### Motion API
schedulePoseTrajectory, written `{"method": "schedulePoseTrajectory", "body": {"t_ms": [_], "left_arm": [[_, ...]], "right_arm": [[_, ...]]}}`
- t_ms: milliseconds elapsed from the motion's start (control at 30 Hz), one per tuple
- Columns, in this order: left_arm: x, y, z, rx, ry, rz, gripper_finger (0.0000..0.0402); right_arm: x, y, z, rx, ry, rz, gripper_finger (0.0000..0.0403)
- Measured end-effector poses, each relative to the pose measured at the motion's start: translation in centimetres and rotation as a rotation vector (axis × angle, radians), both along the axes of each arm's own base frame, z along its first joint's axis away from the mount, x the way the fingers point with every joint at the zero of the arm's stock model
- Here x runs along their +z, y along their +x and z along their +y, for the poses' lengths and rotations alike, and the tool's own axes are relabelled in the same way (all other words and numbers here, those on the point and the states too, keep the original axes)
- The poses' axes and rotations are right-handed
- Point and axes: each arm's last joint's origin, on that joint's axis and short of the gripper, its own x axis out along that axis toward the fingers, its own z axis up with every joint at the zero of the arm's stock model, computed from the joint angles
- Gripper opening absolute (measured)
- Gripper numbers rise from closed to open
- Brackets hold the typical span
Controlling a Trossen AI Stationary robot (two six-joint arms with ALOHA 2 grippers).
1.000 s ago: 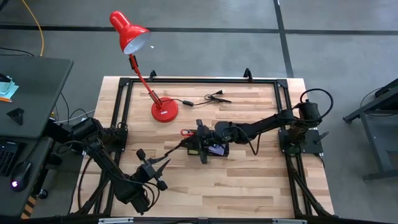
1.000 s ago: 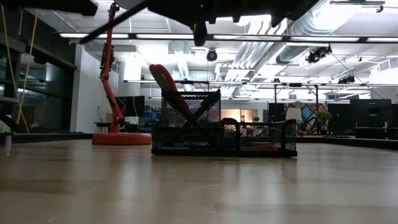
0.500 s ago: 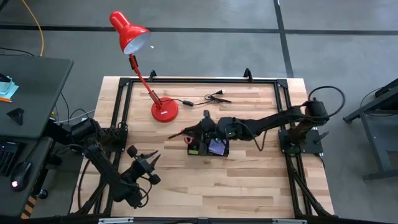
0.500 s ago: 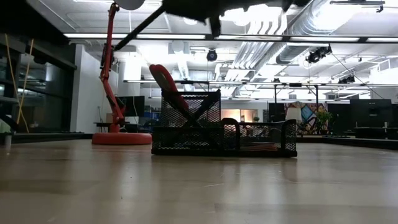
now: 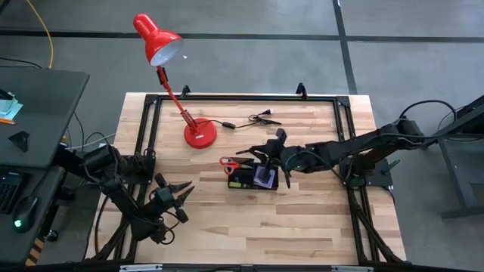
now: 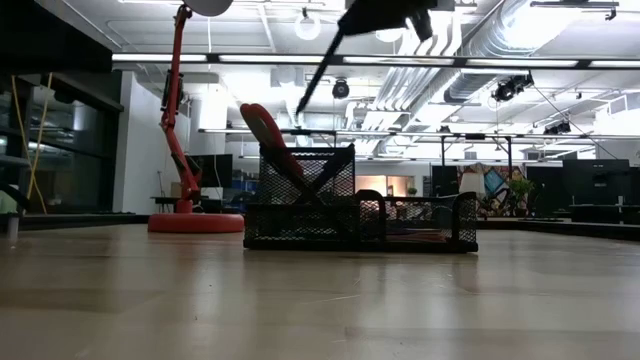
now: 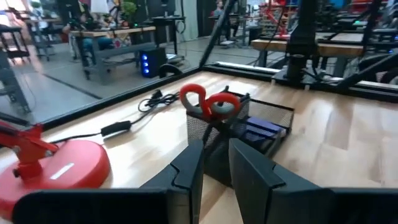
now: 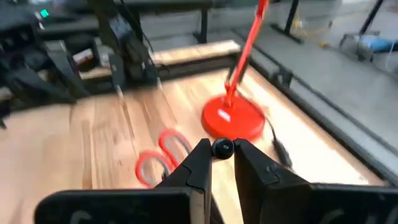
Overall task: Pick and place office supplies into organizer
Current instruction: Put the black pen into the black desk organizer, then return to Home Position
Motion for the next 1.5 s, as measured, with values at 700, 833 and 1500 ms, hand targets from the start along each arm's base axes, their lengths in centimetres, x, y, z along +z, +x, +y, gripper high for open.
{"method": "schedulePoseTrajectory", "body": {"t_ms": [700, 833, 1500], "left_arm": [[-0.4, -0.1, 0.1, 0.001, -0.010, -0.006, 0.0067], [-0.4, -0.1, 0.1, 0.001, -0.010, -0.006, 0.0067], [-0.5, -0.1, 0.1, 0.007, 0.023, 0.044, 0.0067]], "right_arm": [[-7.4, 3.4, -1.5, 0.015, 0.149, 0.219, 0.0033], [-7.7, 3.8, -2.3, 0.034, 0.163, 0.233, 0.0037], [-8.5, 4.2, -0.7, 0.049, 0.007, 0.247, 0.0308]]}}
